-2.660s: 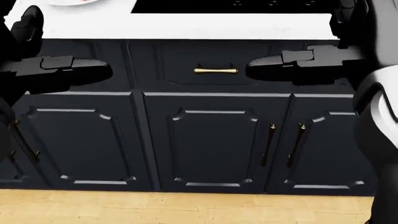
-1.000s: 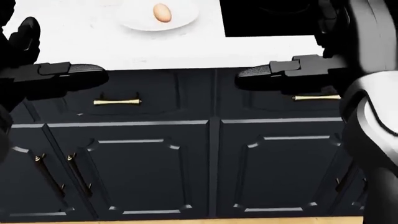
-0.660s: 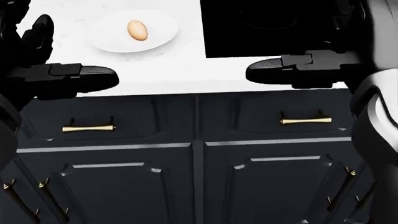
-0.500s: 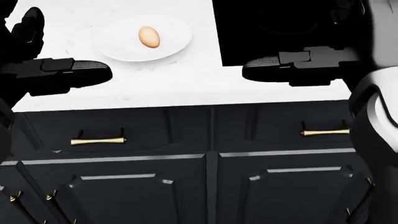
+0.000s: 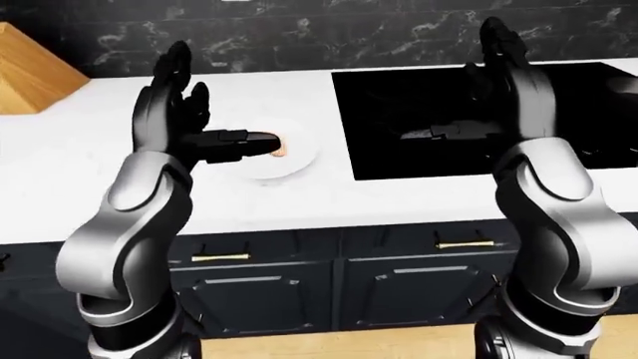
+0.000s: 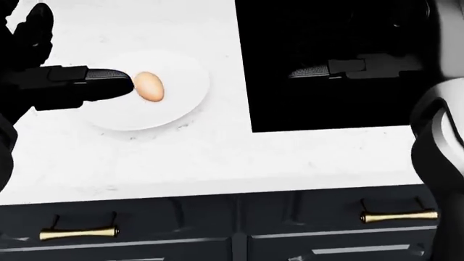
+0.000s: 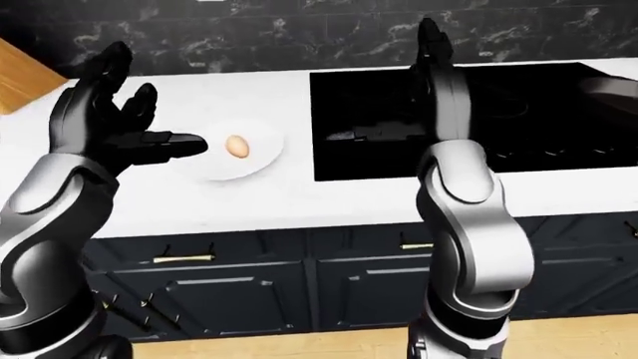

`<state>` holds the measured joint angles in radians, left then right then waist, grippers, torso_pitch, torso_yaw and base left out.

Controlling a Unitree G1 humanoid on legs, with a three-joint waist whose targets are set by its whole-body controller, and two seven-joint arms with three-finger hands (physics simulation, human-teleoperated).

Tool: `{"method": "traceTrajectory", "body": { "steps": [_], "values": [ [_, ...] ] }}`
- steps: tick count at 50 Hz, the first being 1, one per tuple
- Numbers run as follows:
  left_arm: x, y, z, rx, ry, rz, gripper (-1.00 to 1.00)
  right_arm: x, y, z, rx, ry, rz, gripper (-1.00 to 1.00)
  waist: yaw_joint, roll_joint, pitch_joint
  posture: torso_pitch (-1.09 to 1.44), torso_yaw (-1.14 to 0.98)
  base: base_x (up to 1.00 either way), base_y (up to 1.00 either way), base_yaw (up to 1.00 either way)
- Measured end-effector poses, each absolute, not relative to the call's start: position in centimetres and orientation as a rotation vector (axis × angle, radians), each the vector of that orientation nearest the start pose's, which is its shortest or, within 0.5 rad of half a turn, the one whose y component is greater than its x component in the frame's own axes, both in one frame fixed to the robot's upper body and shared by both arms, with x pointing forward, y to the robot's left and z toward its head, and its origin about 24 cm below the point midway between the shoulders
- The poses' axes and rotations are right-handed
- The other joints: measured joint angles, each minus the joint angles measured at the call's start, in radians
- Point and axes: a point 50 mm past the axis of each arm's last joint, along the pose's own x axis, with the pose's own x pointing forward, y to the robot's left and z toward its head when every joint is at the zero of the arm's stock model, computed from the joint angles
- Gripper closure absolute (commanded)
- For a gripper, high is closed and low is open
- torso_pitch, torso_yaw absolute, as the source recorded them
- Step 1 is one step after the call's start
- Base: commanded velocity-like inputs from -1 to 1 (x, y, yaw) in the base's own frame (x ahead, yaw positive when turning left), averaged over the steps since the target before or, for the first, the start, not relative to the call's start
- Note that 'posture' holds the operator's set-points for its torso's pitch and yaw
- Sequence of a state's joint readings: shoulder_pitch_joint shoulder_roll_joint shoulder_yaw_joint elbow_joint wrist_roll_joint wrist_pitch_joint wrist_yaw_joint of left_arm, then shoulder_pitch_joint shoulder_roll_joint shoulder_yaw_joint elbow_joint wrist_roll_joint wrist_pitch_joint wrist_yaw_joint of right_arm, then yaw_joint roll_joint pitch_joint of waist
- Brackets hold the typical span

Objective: Pick the egg from the plate and place it in the pan.

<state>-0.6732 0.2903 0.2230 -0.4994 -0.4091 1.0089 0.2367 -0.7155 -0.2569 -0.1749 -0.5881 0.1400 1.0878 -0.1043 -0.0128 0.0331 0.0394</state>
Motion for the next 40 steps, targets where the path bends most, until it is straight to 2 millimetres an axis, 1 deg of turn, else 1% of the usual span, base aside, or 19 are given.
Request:
{"method": "traceTrajectory", "body": {
  "steps": [1,2,4,8,11,13,14,16,17,18,20,21,23,25,26,28,30,33,40],
  "values": [
    [29.2,17.6,25.5,-0.043,-0.178,0.038,-1.0,28.4,-16.9,26.9,-0.098,-0.231,-0.074,-1.0,0.002,0.019,-0.007,0.0,0.0,0.03,0.0,0.0],
    [29.2,17.7,25.6,-0.043,-0.183,0.041,-1.0,28.4,-16.8,26.9,-0.096,-0.232,-0.071,-1.0,0.002,0.028,-0.011,0.0,0.0,0.0,0.0,0.0],
    [29.3,18.0,25.1,-0.047,-0.167,0.057,-1.0,28.6,-16.5,26.3,-0.097,-0.207,-0.055,-1.0,-0.001,0.009,0.011,0.0,0.0,0.0,0.0,0.0],
    [29.8,18.3,24.0,-0.044,-0.099,0.078,-1.0,28.8,-16.2,25.8,-0.098,-0.17,-0.034,-1.0,0.007,0.009,0.038,0.0,0.0,0.0,0.0,0.0],
    [29.7,18.1,24.3,-0.041,-0.112,0.069,-1.0,28.8,-16.4,26.1,-0.1,-0.182,-0.043,-1.0,0.007,-0.018,0.039,0.0,0.0,0.0,0.0,0.0],
    [29.5,17.9,24.9,-0.04,-0.144,0.061,-1.0,28.6,-16.5,26.5,-0.106,-0.206,-0.054,-1.0,0.012,-0.052,0.03,0.0,0.0,0.0,0.0,0.0],
    [29.4,17.8,25.0,-0.044,-0.157,0.057,-1.0,28.6,-16.6,26.7,-0.108,-0.218,-0.059,-1.0,0.014,-0.058,0.027,0.0,0.0,0.0,0.0,0.0],
    [29.5,17.6,24.6,-0.045,-0.143,0.045,-1.0,28.5,-16.8,26.6,-0.105,-0.217,-0.07,-1.0,0.017,-0.041,0.021,0.0,0.0,-0.04,0.0,0.0],
    [29.6,17.5,24.3,-0.044,-0.126,0.04,-1.0,28.6,-16.8,26.4,-0.103,-0.206,-0.074,-1.0,0.013,-0.033,0.009,0.0,0.0,-0.32,0.0,0.0],
    [29.7,17.4,24.2,-0.043,-0.115,0.036,-1.0,28.7,-16.9,26.3,-0.102,-0.196,-0.077,-1.0,0.01,-0.032,-0.003,0.0,0.0,-0.37,0.0,0.0],
    [29.8,17.2,24.3,-0.042,-0.118,0.023,-1.0,28.8,-17.1,26.2,-0.1,-0.184,-0.088,-1.0,0.006,-0.047,-0.016,0.0,0.0,-0.17,0.0,0.0],
    [29.7,17.2,24.4,-0.042,-0.124,0.021,-1.0,28.8,-17.1,26.2,-0.1,-0.183,-0.089,-1.0,0.006,-0.049,-0.008,0.0,0.0,0.0,0.0,0.0],
    [29.6,17.4,24.6,-0.043,-0.14,0.029,-1.0,28.7,-16.9,26.5,-0.102,-0.201,-0.08,-1.0,0.006,-0.036,0.01,0.0,0.0,0.0,0.0,0.0],
    [29.5,17.6,24.7,-0.044,-0.149,0.039,-1.0,28.6,-16.7,26.7,-0.103,-0.221,-0.069,-1.0,0.0,-0.01,0.015,0.0,0.0,0.0,0.0,0.0],
    [29.5,17.6,24.9,-0.044,-0.154,0.043,-1.0,28.5,-16.7,26.9,-0.103,-0.232,-0.066,-1.0,-0.003,0.007,0.008,0.0,0.0,0.0,0.0,0.0],
    [29.4,17.9,24.8,-0.044,-0.156,0.055,-1.0,28.5,-16.4,26.7,-0.1,-0.231,-0.054,-1.0,0.002,-0.012,0.012,0.0,0.0,0.0,0.0,0.0],
    [29.5,18.1,24.6,-0.045,-0.143,0.067,-1.0,28.6,-16.2,26.4,-0.102,-0.213,-0.042,-1.0,0.012,-0.028,0.008,0.0,0.0,0.0,0.0,0.0],
    [29.6,18.1,24.5,-0.043,-0.134,0.069,-1.0,28.8,-16.2,26.2,-0.103,-0.198,-0.04,-1.0,0.017,-0.046,0.008,0.0,0.0,0.0,0.0,0.0],
    [29.6,17.7,24.5,-0.034,-0.14,0.044,-1.0,28.7,-16.5,26.5,-0.102,-0.208,-0.054,-1.0,0.022,-0.038,0.003,0.0,0.0,0.0,0.0,0.0]
  ]
}}
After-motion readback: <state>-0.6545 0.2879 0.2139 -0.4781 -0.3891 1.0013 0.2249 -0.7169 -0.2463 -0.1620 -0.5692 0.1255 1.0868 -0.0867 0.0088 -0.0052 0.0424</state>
